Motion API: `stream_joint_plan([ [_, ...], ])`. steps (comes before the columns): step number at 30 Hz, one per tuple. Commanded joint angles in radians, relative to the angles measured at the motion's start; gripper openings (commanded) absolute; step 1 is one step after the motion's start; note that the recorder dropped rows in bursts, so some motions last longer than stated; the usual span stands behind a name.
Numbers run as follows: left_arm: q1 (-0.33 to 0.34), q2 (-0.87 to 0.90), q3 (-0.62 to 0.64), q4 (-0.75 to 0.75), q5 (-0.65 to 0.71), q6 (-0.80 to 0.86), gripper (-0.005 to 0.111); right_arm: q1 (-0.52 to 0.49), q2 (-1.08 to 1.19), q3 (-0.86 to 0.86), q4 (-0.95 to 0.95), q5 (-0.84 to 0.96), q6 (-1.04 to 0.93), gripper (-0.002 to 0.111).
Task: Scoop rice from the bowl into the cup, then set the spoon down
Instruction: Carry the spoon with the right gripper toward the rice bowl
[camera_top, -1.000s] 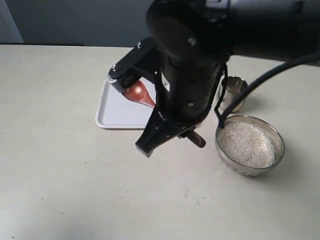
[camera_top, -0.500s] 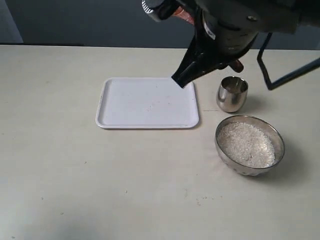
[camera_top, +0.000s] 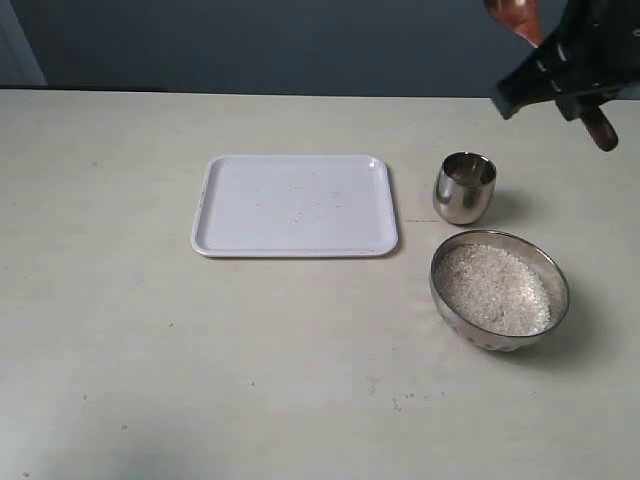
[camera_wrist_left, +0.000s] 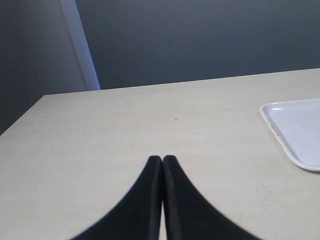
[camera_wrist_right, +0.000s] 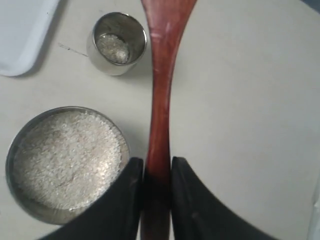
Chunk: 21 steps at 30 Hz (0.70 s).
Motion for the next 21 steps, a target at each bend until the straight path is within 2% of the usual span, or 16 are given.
stream_joint_plan([
  [1, -0.007, -0.004, -0.003, -0.001, -0.013, -0.004, 0.000, -0.056, -0.047, 0.004, 0.126, 0.002, -0.132, -0.001],
  [6, -0.007, -0.004, -0.003, -0.001, -0.013, -0.004, 0.000, -0.056, -0.059, 0.009, 0.130, 0.002, -0.147, -0.001],
  [10, -0.007, -0.004, -0.003, -0.001, -0.013, -0.004, 0.000, -0.056, -0.060, 0.009, 0.149, 0.002, -0.078, -0.001],
  [16, -0.007, -0.004, -0.003, -0.001, -0.013, -0.004, 0.000, -0.056, -0.065, 0.009, 0.263, 0.002, -0.052, -0.001],
  [18, -0.007, -0.004, -0.003, -0.001, -0.013, -0.004, 0.000, -0.066, -0.074, 0.009, 0.328, 0.002, -0.054, -0.001],
  [19, -0.007, -0.004, -0.003, -0.001, -0.013, -0.004, 0.000, -0.110, -0.088, 0.009, 0.475, 0.002, -0.108, -0.001],
  [21, -0.007, -0.004, -0.003, -0.001, -0.013, -0.004, 0.000, -0.193, -0.113, 0.009, 0.625, 0.002, -0.175, -0.001],
])
